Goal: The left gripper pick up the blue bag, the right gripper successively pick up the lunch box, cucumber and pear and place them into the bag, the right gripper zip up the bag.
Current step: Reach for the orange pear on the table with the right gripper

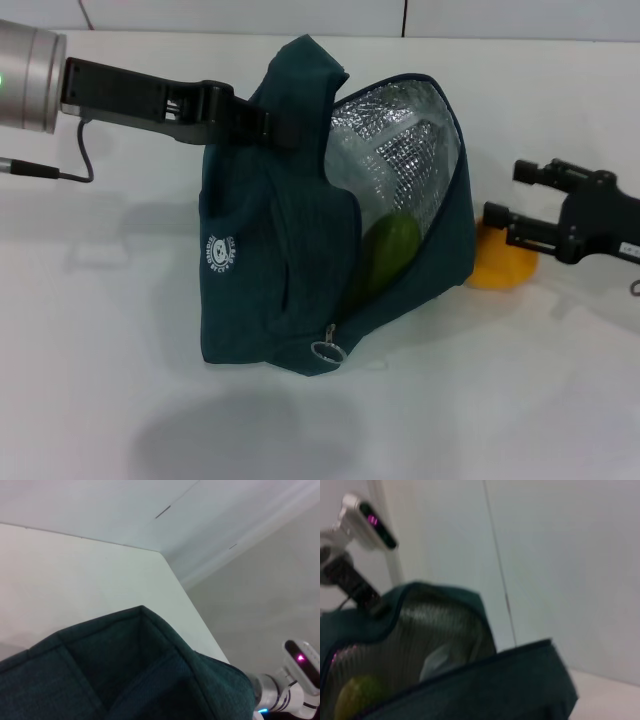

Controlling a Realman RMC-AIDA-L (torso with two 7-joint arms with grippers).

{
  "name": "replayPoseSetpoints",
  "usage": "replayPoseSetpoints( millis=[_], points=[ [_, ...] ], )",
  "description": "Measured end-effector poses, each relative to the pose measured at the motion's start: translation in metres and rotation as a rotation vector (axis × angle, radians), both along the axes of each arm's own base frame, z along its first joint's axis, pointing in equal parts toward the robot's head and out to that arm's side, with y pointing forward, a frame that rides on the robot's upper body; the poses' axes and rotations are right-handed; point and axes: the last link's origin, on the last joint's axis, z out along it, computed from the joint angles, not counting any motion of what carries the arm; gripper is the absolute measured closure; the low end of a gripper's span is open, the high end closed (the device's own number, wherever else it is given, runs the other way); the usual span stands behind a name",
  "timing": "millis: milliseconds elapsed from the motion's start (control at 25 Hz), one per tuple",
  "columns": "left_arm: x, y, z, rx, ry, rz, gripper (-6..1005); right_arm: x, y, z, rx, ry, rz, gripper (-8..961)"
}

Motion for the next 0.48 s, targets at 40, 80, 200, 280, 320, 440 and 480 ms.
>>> replayPoseSetpoints(
  millis=[40,80,200,280,320,440,480],
  points=[
    [0.0002,0.0001,-0.0001,0.000,0.000,-0.001,959,0.0000,0.0000,0.0000,0.000,0.000,0.000,123],
    [0.0006,0.0001,-0.0004,0.000,-0.001,-0.002,959,-0.0010,-0.0009,-0.0050,0.001,-0.024,0.026,124],
    [0.0013,0.0002,-0.0009,-0.002,-0.001,-0.004,959,-0.0010,-0.0019,-0.0064,0.014,-0.035,0.046,310],
    [0.0015,0.0001,-0.0013,-0.003,0.000,-0.005,959,-0.0002,-0.0026,-0.0062,0.026,-0.037,0.052,355],
    [0.0016,0.0002,-0.0013,-0.003,0.000,-0.006,959,0.0004,-0.0030,-0.0062,0.030,-0.037,0.053,378],
    [0.0021,0.0003,-0.0016,-0.004,0.001,-0.008,959,0.0019,-0.0041,-0.0074,0.036,-0.042,0.058,446],
    [0.0023,0.0003,-0.0017,-0.004,0.001,-0.008,959,0.0020,-0.0042,-0.0080,0.036,-0.044,0.060,468]
  ],
)
